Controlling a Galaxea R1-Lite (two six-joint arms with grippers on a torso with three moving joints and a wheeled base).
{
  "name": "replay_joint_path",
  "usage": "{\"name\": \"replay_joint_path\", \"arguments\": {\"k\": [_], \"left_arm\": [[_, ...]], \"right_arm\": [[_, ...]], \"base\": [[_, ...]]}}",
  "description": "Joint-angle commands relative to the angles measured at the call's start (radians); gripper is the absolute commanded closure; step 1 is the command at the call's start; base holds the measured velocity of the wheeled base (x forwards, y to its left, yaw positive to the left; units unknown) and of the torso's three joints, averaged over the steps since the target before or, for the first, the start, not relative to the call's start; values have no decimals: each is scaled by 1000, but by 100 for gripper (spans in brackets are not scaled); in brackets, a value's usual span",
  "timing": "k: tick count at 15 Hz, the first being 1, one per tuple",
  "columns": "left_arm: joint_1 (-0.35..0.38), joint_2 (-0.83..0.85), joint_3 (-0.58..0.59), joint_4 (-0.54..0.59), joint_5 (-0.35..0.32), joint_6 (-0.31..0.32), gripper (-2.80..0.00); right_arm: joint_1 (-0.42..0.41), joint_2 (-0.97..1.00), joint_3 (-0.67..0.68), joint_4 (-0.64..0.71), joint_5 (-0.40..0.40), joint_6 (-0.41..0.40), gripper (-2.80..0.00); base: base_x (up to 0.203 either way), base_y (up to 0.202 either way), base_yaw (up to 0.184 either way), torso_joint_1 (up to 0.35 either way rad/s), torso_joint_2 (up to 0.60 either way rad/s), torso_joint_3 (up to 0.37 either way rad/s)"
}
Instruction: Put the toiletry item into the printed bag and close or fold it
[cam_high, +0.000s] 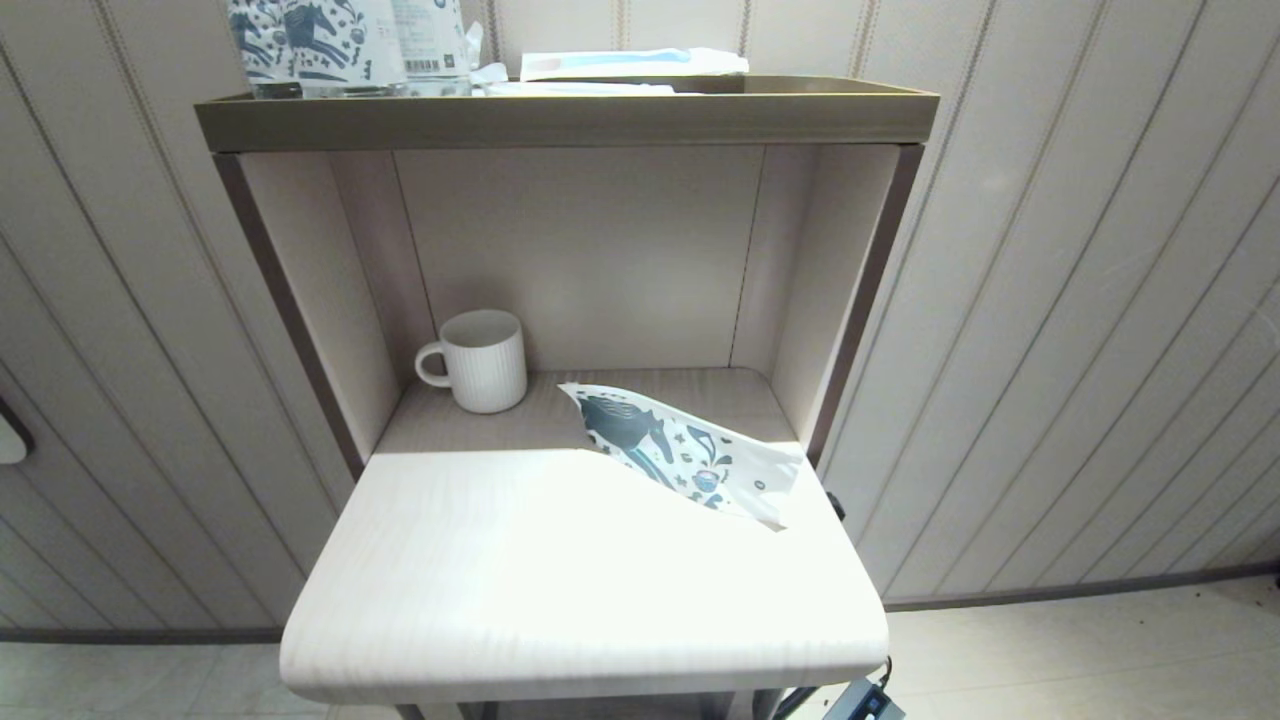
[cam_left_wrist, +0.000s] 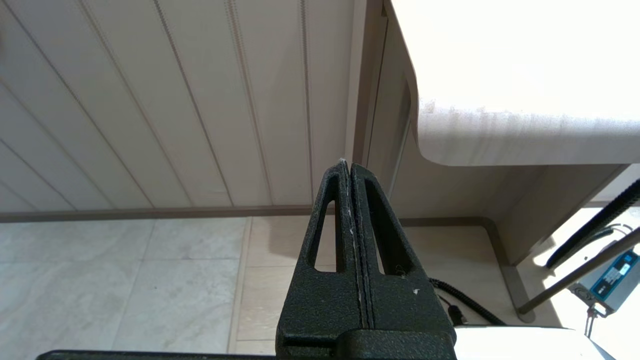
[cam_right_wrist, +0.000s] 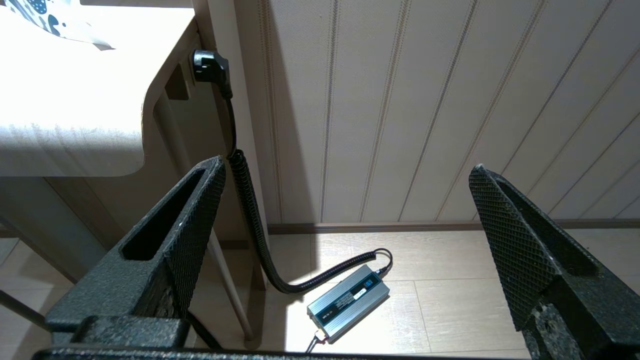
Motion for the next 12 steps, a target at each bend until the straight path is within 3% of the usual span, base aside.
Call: {"name": "replay_joint_path", "arguments": {"k": [1,6,7,12], "left_arm": [[0,0,3,-9,3,-10,0],[0,0,3,-10,2,-10,0],[0,0,3,-10,2,-10,0],[0,0,3,-13,0,-4,0]], "right_arm": [[0,2,0,0,0,0,-280],[0,2,0,3,0,0,-280],[0,2,0,3,0,0,0],[2,2,-1,3,2,-12,0]], "base": [[0,0,0,0,0,0],[0,0,0,0,0,0],[0,0,0,0,0,0],[0,0,0,0,0,0]]}}
